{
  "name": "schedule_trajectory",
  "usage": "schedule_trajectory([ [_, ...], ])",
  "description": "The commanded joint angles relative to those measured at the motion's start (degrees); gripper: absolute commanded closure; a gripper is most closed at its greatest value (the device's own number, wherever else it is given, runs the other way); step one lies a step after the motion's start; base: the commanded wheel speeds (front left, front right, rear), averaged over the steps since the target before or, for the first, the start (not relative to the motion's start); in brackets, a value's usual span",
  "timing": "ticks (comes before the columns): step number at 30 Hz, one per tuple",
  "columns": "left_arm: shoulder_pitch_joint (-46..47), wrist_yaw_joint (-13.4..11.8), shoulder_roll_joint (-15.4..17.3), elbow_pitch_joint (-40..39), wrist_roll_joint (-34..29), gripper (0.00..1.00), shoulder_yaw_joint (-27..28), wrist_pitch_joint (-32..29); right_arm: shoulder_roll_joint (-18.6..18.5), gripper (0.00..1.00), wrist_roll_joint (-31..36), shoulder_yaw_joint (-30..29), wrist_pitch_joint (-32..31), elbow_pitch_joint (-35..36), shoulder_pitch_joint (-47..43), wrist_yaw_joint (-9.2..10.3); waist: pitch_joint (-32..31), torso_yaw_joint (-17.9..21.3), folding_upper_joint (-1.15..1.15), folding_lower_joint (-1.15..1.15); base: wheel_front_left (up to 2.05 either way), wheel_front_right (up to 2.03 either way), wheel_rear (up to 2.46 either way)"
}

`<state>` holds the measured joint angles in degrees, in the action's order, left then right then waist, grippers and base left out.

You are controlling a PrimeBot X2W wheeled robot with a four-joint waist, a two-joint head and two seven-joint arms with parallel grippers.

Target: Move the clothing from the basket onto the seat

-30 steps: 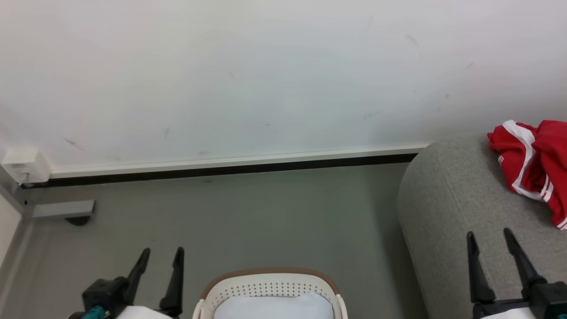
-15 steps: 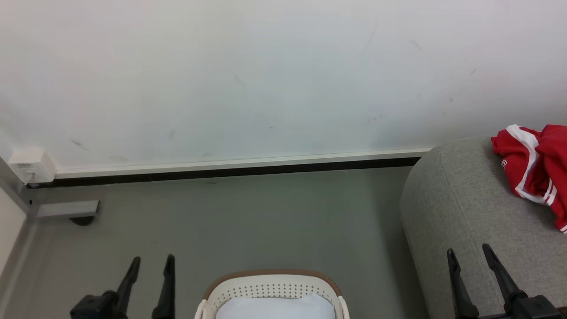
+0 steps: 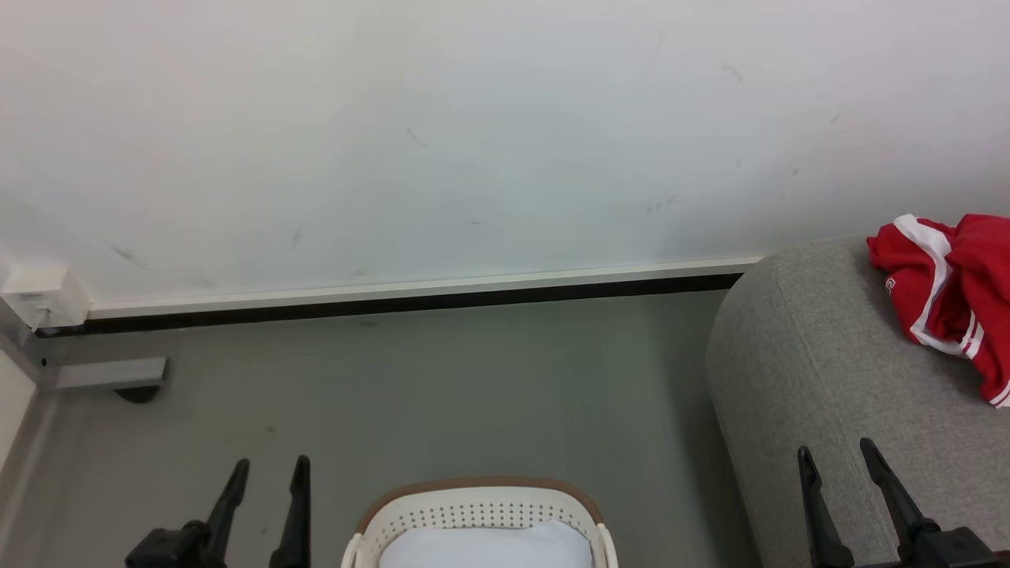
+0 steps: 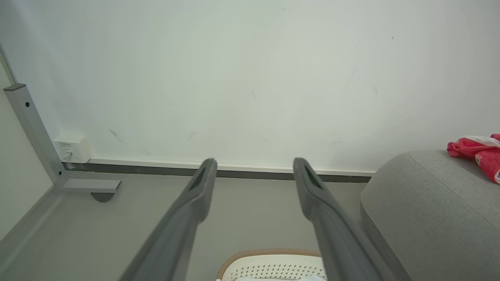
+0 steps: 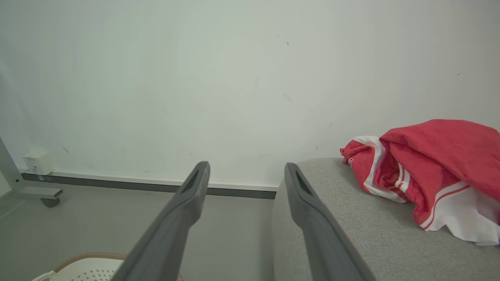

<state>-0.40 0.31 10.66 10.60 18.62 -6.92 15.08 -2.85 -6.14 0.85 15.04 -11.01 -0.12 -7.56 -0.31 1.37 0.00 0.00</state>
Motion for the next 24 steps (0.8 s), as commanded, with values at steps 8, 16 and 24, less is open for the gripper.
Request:
schedule_trajectory([
  [8,-0.09,1.92,-1.64,1.83,-2.38,0.00,1.96,0.11,-0.08,0.00,-1.15,-0.12,0.19,-1.14,-0.41,0.15,-0.38,0.10,0.00,0.00,0.00,0.00,0.00],
  [16,0.19,3.10,-2.86,3.56,-3.45,0.00,3.55,0.09,-0.08,0.00,-0.95,-0.20,0.19,-2.31,-0.41,0.15,-0.86,-0.02,0.00,0.00,0.00,0.00,0.00],
  [24,0.34,4.01,-3.95,4.41,-4.62,0.00,4.79,0.10,-0.08,0.00,-0.55,0.09,0.19,-3.20,-0.51,0.15,-1.37,-0.31,0.00,0.00,0.00,0.00,0.00],
])
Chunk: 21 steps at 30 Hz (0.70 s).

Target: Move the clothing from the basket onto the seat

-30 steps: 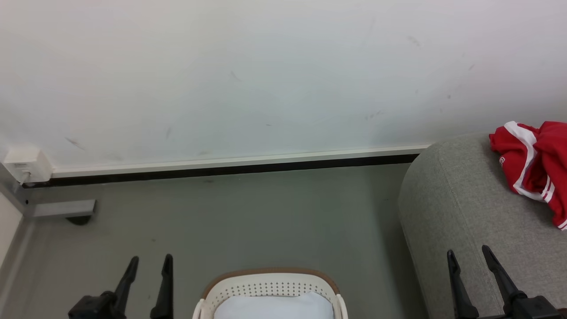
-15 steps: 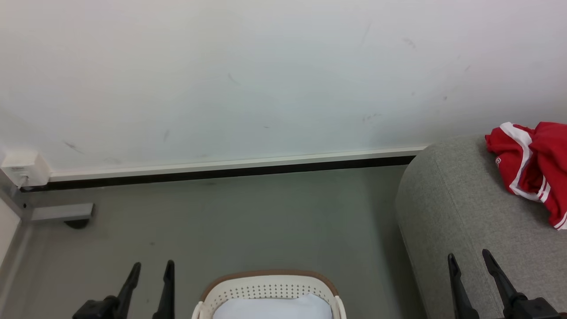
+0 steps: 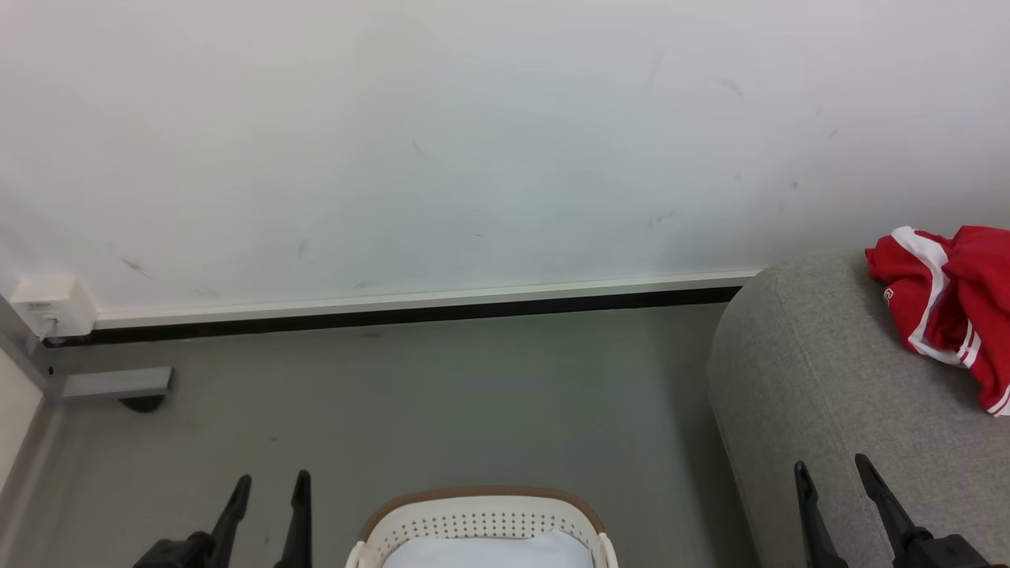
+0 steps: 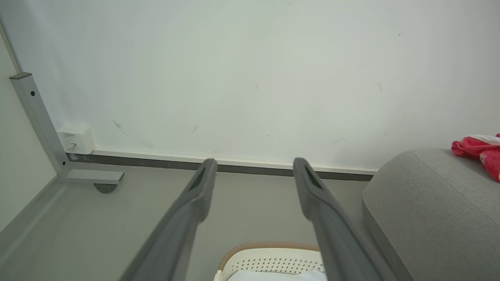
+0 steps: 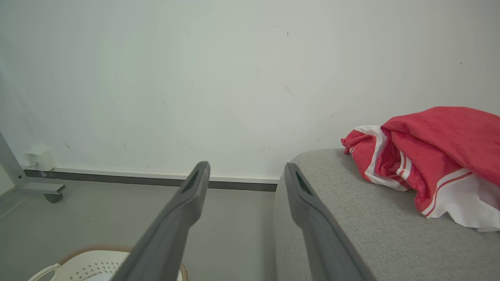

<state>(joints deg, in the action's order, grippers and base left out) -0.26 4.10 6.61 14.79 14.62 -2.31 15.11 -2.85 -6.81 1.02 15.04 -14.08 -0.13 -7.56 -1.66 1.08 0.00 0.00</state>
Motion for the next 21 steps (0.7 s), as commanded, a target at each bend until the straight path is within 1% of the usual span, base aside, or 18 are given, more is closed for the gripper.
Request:
schedule_trajectory([
  [1,0.19,0.27,0.01,0.24,-0.75,0.00,0.37,0.06,-0.08,0.00,0.15,-0.02,0.19,-0.20,-0.47,0.15,-0.07,-0.04,0.00,0.00,0.00,0.00,0.00],
  [5,0.18,0.76,-0.54,0.30,-0.90,0.00,0.89,0.06,-0.08,0.00,0.20,0.20,0.19,-0.37,-0.28,0.15,-0.04,-0.17,0.00,0.00,0.00,0.00,0.00],
  [6,0.02,0.68,-0.55,0.09,-0.45,1.00,0.69,0.00,0.00,1.00,0.10,0.25,0.01,-0.33,0.00,0.00,-0.05,-0.16,0.00,0.00,0.00,0.00,0.00],
  [9,-0.26,0.67,-0.93,1.51,0.04,1.00,0.53,-0.29,0.14,1.00,-0.27,0.41,-0.15,-1.44,-0.36,-0.01,-0.06,-0.19,0.00,0.00,0.00,0.00,0.00],
  [21,1.06,1.12,-1.36,1.27,12.60,1.00,2.08,-3.95,-0.40,1.00,-14.75,-0.30,-3.15,-1.08,0.80,0.00,0.12,-0.27,0.00,0.00,0.00,0.00,0.00],
])
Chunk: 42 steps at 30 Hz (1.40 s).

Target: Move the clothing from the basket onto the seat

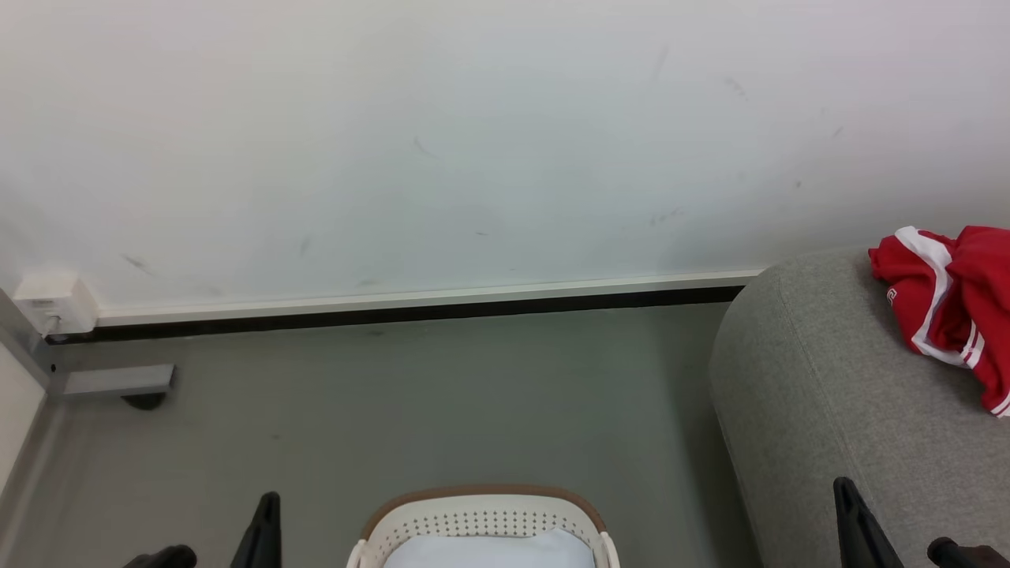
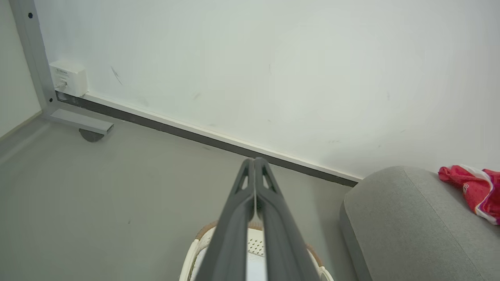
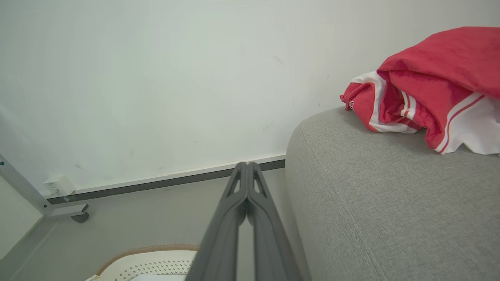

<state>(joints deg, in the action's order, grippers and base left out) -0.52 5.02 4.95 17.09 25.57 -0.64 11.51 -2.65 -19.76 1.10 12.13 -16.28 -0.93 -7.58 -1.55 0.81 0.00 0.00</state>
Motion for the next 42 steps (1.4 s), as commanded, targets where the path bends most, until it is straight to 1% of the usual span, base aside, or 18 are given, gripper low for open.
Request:
schedule_trajectory([
  [1,1.39,0.24,0.27,-1.09,2.62,1.00,0.48,-0.58,-0.63,1.00,-2.89,-0.44,-0.48,1.13,1.69,0.02,0.03,-0.01,0.00,0.00,0.00,0.00,0.00],
  [16,2.53,0.72,-0.20,-1.69,15.95,1.00,1.76,-4.07,-1.03,1.00,-17.83,-1.31,-3.74,1.43,2.97,0.04,0.25,-0.12,0.00,0.00,0.00,0.00,0.00],
  [17,2.53,0.72,-0.20,-1.69,15.95,1.00,1.76,-4.07,-1.03,1.00,-17.83,-1.31,-3.74,1.43,2.97,0.04,0.25,-0.12,0.00,0.00,0.00,0.00,0.00],
  [30,3.46,1.09,-0.55,-2.02,25.81,1.00,2.85,-6.77,-1.25,1.00,-28.79,-2.12,-6.24,1.66,3.87,0.05,0.45,-0.21,0.00,0.00,0.00,0.00,0.00],
  [32,3.74,1.20,-0.69,-2.13,29.27,1.00,3.23,-7.72,-1.30,1.00,-32.63,-2.43,-7.16,1.73,4.13,0.05,0.52,-0.25,0.00,0.00,0.00,0.00,0.00],
  [42,4.39,1.48,-0.91,-2.31,35.72,1.00,3.90,-9.50,-1.38,1.00,-39.71,-2.99,-8.90,1.86,4.76,0.07,0.67,-0.32,0.00,0.00,0.00,0.00,0.00],
])
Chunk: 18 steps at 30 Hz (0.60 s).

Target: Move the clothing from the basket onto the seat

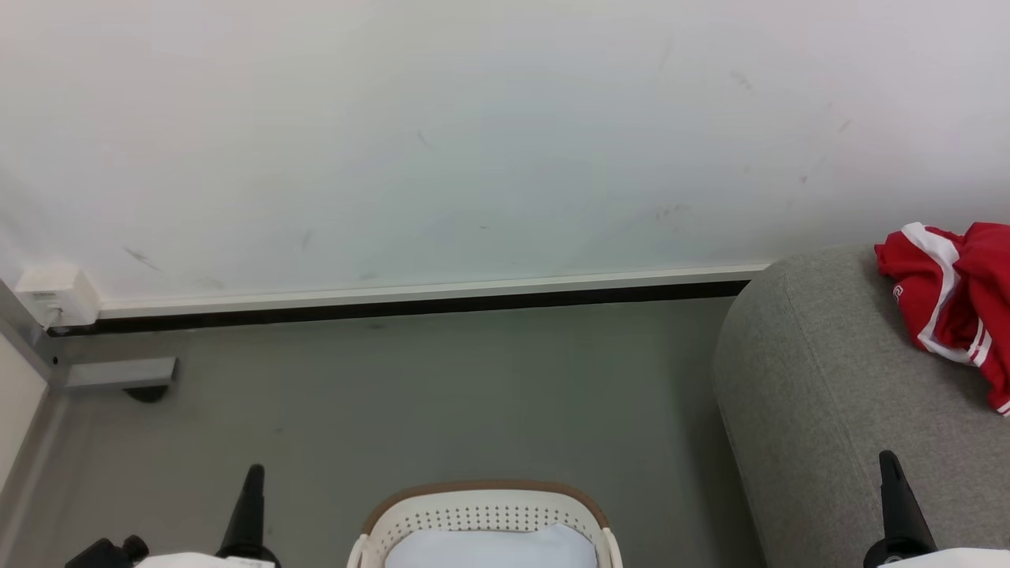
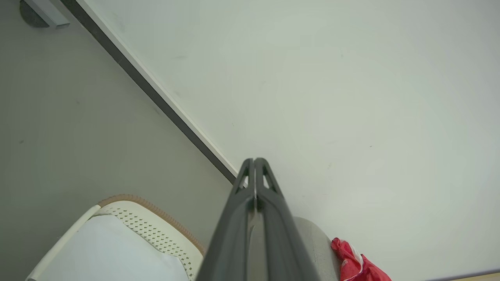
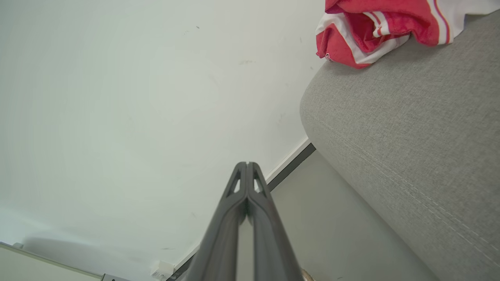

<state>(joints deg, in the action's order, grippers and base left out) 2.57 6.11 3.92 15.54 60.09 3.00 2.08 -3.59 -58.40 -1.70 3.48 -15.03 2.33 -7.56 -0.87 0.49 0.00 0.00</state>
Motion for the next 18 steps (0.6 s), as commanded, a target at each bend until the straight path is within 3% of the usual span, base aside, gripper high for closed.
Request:
schedule_trajectory([
  [1,1.34,0.41,0.10,-0.78,1.77,1.00,0.33,-0.22,-0.45,1.00,-1.78,-0.24,-0.41,0.63,1.57,0.06,0.01,-0.01,0.00,0.00,0.00,0.00,0.00],
  [18,2.24,0.71,-0.27,-0.99,11.24,1.00,1.43,-2.93,-0.50,1.00,-12.19,-1.26,-2.98,0.84,2.37,0.08,0.27,-0.13,0.00,0.00,0.00,0.00,0.00],
])
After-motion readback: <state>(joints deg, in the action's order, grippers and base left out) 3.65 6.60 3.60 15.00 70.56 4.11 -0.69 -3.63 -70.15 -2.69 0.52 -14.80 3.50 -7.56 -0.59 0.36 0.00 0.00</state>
